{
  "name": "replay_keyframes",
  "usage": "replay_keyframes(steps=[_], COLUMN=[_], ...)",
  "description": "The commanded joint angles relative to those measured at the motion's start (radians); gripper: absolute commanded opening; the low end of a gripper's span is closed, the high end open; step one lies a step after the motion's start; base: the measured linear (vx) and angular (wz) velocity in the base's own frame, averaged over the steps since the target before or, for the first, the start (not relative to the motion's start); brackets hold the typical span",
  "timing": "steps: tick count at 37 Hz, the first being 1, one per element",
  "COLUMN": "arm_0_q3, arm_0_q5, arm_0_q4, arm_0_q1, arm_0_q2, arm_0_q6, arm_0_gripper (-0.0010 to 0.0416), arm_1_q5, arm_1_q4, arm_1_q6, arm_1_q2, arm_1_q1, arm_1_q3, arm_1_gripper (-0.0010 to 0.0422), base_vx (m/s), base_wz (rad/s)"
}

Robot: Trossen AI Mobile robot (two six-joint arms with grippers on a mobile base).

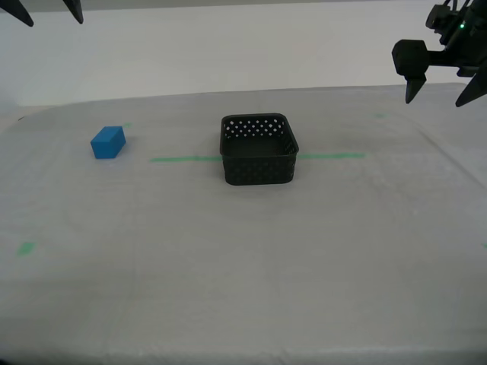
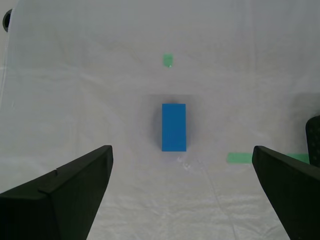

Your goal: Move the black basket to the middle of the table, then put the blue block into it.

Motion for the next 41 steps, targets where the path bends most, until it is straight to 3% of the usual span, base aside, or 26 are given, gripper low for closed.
replay_keyframes(steps=[1,11,28,41], arm_0_q3=[0.001,0.001,0.001,0.001], arm_0_q5=[0.000,0.000,0.000,0.000], arm_0_q4=[0.000,0.000,0.000,0.003], arm_0_q1=[0.001,0.001,0.001,0.001], arm_0_q2=[-0.001,-0.001,-0.001,0.000], arm_0_q6=[-0.001,-0.001,-0.001,-0.001], arm_0_gripper=[0.0399,0.0398,0.0398,0.0398], arm_1_q5=[0.002,0.036,0.033,0.074], arm_1_q4=[0.000,0.007,0.029,0.047], arm_1_q6=[0.010,0.009,0.020,0.037], arm_1_q2=[0.001,0.001,0.002,0.125], arm_1_q1=[0.005,0.023,0.026,0.028], arm_1_q3=[0.001,0.001,0.001,0.024], arm_1_gripper=[0.0402,0.0400,0.0401,0.0401], base_vx=[0.000,0.000,0.000,0.000], base_wz=[0.000,0.000,0.000,0.000])
